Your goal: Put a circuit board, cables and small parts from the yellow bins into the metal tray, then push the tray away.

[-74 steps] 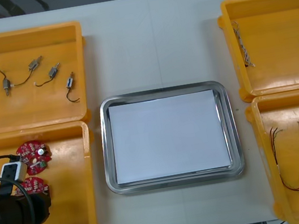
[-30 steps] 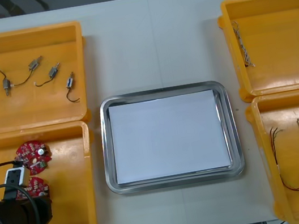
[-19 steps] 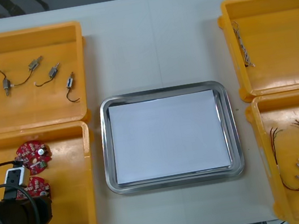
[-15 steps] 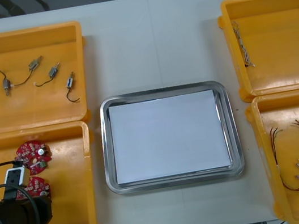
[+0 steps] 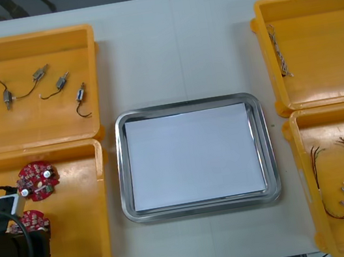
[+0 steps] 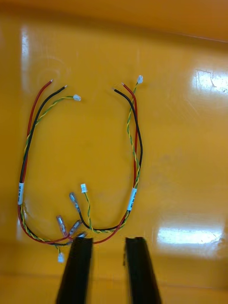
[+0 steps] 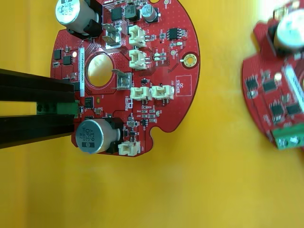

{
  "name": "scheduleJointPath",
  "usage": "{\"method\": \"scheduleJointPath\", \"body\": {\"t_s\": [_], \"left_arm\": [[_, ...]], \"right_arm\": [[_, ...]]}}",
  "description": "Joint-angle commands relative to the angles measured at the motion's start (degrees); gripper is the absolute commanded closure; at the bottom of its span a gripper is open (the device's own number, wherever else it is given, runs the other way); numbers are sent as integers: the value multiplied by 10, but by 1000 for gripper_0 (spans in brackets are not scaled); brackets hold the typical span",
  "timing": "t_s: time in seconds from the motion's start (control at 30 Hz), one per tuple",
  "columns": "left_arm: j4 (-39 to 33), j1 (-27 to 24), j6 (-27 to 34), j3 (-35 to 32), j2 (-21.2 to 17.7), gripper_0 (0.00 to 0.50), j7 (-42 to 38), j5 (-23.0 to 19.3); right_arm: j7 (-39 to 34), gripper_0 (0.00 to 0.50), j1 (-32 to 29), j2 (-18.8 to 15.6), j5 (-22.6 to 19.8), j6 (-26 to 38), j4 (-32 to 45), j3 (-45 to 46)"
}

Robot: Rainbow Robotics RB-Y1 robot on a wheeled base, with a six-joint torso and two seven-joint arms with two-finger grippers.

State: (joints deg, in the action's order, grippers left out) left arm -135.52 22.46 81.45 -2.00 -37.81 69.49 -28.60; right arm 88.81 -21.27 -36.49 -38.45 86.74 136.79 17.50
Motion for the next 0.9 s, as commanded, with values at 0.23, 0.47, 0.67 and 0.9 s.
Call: {"method": "scheduleJointPath", "body": {"t_s": [0.23,0.47,0.67,0.9], "left_arm": [[-93,-55,156,-75,-5,500,-52,-32],[-122,-96,231,-91,-5,500,-62,-52],[-145,-149,285,-87,-14,500,-74,-99],[-145,-209,285,-47,-20,500,-93,-141]], "right_arm": [[0,0,105,-16,-15,77,-39,43],[0,0,151,-24,-40,79,-114,46],[-2,0,156,-43,-80,53,-189,48],[0,0,143,-45,-74,33,-218,26]]}}
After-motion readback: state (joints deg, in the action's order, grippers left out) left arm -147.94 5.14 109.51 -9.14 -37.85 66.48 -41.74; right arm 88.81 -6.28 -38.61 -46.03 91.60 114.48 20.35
